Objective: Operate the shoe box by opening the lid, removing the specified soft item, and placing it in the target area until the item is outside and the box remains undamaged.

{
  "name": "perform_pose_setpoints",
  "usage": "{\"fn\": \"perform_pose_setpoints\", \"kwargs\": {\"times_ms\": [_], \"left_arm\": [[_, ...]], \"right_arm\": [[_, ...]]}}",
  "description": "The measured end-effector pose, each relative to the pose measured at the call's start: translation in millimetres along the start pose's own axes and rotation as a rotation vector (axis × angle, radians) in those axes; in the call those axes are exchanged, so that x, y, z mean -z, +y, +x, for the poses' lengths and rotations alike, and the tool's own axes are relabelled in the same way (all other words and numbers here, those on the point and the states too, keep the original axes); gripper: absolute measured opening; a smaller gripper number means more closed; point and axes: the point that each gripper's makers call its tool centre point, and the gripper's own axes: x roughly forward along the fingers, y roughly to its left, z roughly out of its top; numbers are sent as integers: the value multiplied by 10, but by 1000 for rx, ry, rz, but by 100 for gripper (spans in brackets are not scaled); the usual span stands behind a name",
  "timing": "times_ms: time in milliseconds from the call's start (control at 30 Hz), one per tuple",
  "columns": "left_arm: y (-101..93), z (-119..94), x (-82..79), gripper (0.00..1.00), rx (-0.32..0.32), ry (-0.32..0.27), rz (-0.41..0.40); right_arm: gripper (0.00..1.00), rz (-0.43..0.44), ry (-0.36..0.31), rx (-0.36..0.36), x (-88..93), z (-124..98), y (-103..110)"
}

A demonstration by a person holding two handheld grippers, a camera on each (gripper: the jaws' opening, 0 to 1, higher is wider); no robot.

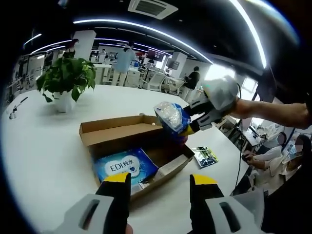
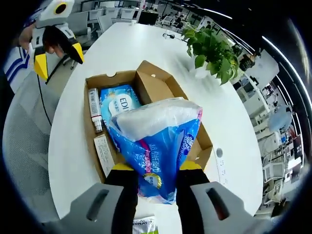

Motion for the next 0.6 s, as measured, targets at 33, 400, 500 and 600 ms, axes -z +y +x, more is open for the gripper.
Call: {"fn": "perform_pose_setpoints", "kwargs": {"times_ms": [33, 400, 500, 600], "left_arm": [[-26, 25, -11, 49, 9, 3, 5], [-315, 245, -173, 50, 77, 16, 80], [-416, 303, -203, 50, 93, 23, 107], [-477, 354, -214, 50, 104, 31, 122]], "right_arm": [[26, 1, 5, 6, 38, -27, -18], [26, 12, 93, 58, 702, -453, -21], [26, 33, 108, 70, 898, -551, -18], [26, 59, 122, 81, 1091, -661, -2]]}}
